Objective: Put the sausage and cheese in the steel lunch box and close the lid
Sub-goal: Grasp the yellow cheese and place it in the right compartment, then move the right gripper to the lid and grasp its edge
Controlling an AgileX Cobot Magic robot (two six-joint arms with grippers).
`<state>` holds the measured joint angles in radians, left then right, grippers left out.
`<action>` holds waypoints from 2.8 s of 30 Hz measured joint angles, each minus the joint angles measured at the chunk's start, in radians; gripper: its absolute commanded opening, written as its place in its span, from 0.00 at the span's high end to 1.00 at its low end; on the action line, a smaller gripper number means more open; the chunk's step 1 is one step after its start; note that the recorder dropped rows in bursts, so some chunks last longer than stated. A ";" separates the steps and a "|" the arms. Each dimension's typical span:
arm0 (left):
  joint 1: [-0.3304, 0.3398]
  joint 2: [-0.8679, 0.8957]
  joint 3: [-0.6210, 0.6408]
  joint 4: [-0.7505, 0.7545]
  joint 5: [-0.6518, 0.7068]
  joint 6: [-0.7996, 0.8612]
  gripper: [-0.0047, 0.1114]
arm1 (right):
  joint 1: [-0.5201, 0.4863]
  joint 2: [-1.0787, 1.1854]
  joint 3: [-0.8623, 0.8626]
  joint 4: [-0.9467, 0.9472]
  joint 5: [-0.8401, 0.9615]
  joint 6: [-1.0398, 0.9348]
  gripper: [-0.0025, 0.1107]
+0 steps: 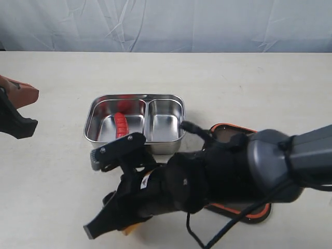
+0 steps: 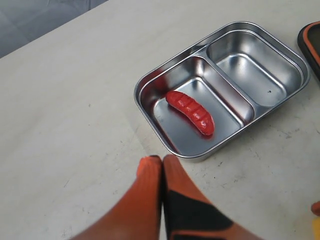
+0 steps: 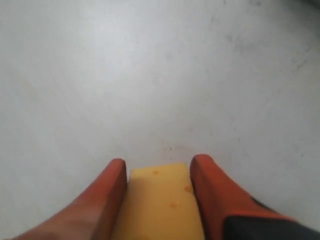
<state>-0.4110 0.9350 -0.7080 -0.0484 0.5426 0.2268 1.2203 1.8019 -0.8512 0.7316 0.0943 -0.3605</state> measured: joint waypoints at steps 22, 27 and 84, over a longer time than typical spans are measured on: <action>0.000 0.000 0.000 0.000 0.002 -0.002 0.96 | -0.442 -0.039 -0.146 -0.070 -0.094 -0.088 0.98; 0.000 0.000 0.000 0.000 0.002 -0.002 0.96 | -0.446 0.037 -0.199 -0.070 -0.067 -0.093 0.91; 0.000 0.000 0.002 -0.022 0.050 -0.004 0.96 | -0.796 -0.041 -0.267 -0.751 0.802 0.531 0.44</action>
<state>-0.4110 0.9350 -0.7058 -0.0702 0.5923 0.2227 0.4245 1.7612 -1.1178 -0.0193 0.8962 0.1705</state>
